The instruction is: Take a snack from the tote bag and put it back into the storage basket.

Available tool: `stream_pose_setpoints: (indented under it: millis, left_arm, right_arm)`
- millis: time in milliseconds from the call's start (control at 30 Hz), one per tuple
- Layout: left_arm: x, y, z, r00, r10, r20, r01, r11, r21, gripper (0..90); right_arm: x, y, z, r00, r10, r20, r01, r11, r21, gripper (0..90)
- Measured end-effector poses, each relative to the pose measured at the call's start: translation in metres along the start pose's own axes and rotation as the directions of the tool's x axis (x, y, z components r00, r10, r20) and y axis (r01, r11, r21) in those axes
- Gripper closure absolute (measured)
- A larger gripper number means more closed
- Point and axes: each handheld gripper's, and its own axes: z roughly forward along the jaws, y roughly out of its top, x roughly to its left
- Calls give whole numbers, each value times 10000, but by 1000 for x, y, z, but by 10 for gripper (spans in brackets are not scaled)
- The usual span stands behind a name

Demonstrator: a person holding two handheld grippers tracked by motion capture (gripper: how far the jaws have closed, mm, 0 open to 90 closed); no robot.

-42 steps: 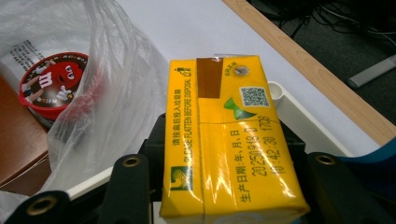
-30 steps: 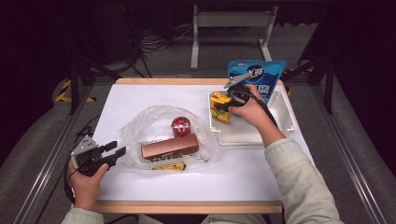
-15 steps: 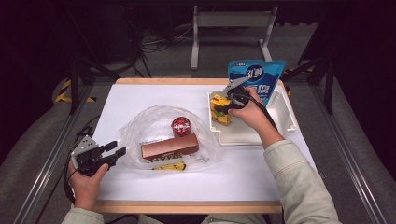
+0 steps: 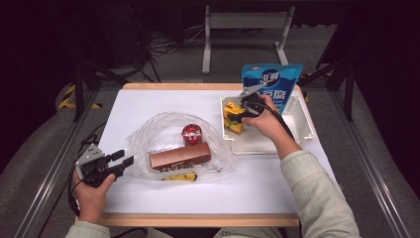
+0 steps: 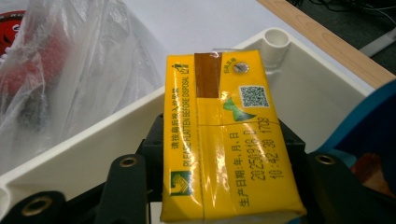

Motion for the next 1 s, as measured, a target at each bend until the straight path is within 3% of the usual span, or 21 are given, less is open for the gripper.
stream_pose_setpoints:
  millis: [200, 367, 667, 833, 1000]
  left_arm:
    - [-1, 1, 1, 10000, 38, -2, -38, 10000, 9, 500]
    - [-1, 1, 2, 10000, 26, 35, -26, 10000, 19, 499]
    - [-1, 1, 3, 10000, 29, 46, -29, 10000, 28, 498]
    - [-1, 1, 3, 10000, 23, 47, -24, 10000, 22, 497]
    - [-1, 1, 3, 10000, 17, 46, -17, 10000, 18, 497]
  right_arm:
    - [0, -4, -3, 10000, 9, 64, -9, 10000, 88, 521]
    - [0, -2, -9, 9999, 139, 22, -138, 9985, -525, 485]
    - [9, 8, -29, 9981, -369, 502, 422, 9933, -1076, 467]
    - [16, 14, -43, 9960, -629, 638, 728, 9833, -1667, 516]
    - [24, 18, -53, 9953, -893, 387, 945, 9815, -1664, 639]
